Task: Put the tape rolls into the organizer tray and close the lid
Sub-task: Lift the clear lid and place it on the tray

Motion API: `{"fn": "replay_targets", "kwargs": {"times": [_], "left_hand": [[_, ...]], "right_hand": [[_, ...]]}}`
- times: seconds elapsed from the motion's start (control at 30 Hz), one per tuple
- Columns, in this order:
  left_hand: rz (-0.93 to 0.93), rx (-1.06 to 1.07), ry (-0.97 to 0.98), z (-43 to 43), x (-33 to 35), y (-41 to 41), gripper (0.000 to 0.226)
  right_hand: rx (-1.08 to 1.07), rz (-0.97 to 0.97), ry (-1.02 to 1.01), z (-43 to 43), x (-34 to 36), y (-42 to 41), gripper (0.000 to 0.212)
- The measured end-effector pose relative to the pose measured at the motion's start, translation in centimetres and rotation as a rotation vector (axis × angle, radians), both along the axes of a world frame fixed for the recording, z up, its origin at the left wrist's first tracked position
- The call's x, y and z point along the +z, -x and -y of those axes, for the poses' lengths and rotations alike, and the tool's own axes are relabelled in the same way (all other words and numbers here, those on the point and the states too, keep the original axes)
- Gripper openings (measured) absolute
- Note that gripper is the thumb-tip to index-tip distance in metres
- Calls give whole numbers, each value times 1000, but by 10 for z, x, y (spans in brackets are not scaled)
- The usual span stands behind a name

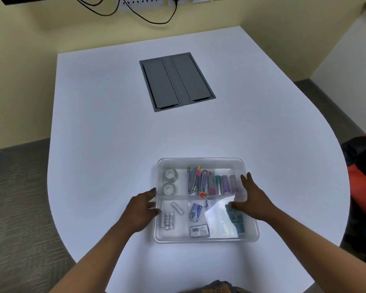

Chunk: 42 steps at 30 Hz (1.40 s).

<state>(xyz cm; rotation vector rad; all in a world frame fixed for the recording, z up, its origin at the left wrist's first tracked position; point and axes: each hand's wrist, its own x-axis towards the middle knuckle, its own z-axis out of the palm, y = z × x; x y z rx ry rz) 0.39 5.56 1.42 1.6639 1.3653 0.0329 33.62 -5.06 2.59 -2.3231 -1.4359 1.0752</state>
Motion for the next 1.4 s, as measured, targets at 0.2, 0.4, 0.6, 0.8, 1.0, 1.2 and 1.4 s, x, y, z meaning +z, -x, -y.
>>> {"fn": "replay_targets", "kwargs": {"times": [0.2,0.4,0.6,0.8,1.0,1.2,1.4], "left_hand": [[-253,-304,-141,0,6,0,136],[-414,-577,-249,-3,9,-5,156],[-500,-621,-324,-2,7,-9,160],[-531,-620,-361,-1,4,-11,162],[-612,-652,-353,-3,13,-22,163],[-704,-677,-309,-23,25,-34,157],[-741,-646,-420,-49,35,-44,125]], "right_hand": [[448,291,163,12,3,-24,146],[618,387,214,20,1,-27,159],[641,409,183,18,0,-22,160],[662,408,195,18,-2,-21,159],[663,381,201,16,-3,-25,160],[666,438,179,-1,4,-30,158],[586,516,72,-17,9,-36,134]]}}
